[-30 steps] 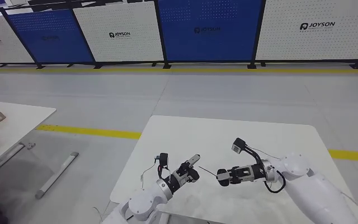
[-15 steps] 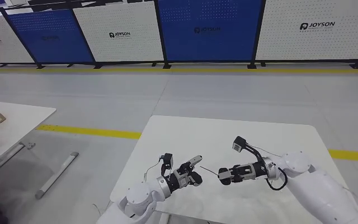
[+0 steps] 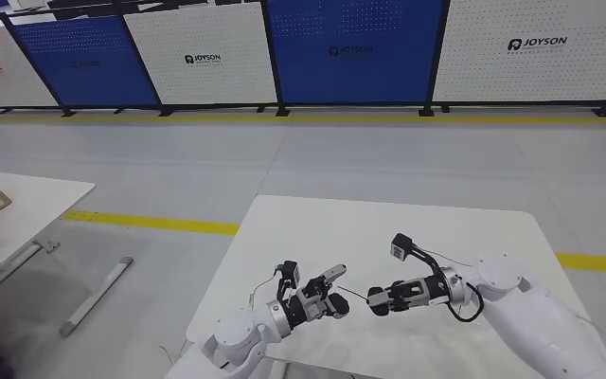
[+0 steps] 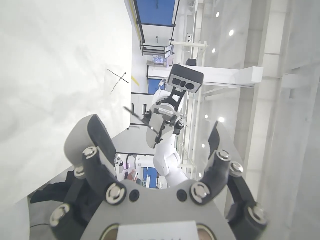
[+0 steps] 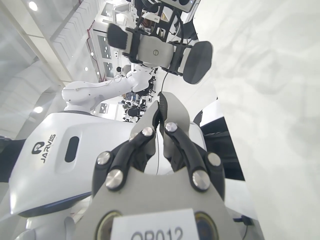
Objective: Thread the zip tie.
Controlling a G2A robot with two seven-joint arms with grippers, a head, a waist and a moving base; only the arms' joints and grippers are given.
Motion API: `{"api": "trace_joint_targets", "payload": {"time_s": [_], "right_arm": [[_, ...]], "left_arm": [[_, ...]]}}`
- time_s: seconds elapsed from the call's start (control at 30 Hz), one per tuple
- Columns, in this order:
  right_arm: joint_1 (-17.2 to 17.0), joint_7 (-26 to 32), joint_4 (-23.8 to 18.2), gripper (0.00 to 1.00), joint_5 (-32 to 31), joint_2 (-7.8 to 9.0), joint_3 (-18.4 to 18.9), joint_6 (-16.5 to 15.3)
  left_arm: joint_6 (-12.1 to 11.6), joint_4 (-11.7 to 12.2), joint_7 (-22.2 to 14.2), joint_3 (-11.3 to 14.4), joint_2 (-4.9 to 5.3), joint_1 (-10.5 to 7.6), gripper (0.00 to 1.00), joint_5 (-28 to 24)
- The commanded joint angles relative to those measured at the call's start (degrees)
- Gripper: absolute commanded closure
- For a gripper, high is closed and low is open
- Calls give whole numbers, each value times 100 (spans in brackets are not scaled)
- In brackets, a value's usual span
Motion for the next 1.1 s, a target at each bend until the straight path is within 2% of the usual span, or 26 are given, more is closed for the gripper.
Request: {"api": "trace_joint_targets", "payload": {"time_s": [0.0, 0.17, 0.27, 0.43, 0.67, 0.9, 0.93, 1.0, 1.07], "right_arm": [[7, -1, 7, 100, 13, -3, -5, 1], [7, -1, 7, 100, 13, -3, -5, 1], [7, -1, 7, 100, 13, -3, -5, 1], [7, -1, 7, 100, 13, -3, -5, 1], [7, -1, 7, 100, 13, -3, -5, 1], [7, -1, 7, 100, 13, -3, -5, 1], [7, -1, 7, 100, 13, -3, -5, 1], [7, -1, 7, 100, 13, -3, -5, 1], [7, -1, 7, 100, 13, -3, -5, 1]], "left_arm": [[7, 0, 0, 0, 0, -2, 0, 5], [7, 0, 0, 0, 0, -2, 0, 5], [-10, 36, 65, 100, -18, -40, 0, -31], [-296, 131, 215, 206, -53, -100, 0, -139], [-303, 134, 233, 209, -54, -103, 0, -122], [-638, 220, 373, 318, -62, -87, 0, 210], [-664, 218, 362, 308, -60, -75, 11, 199], [-690, 203, 281, 271, -51, -50, 42, 150], [-696, 187, 195, 238, -40, -23, 58, 128]]}}
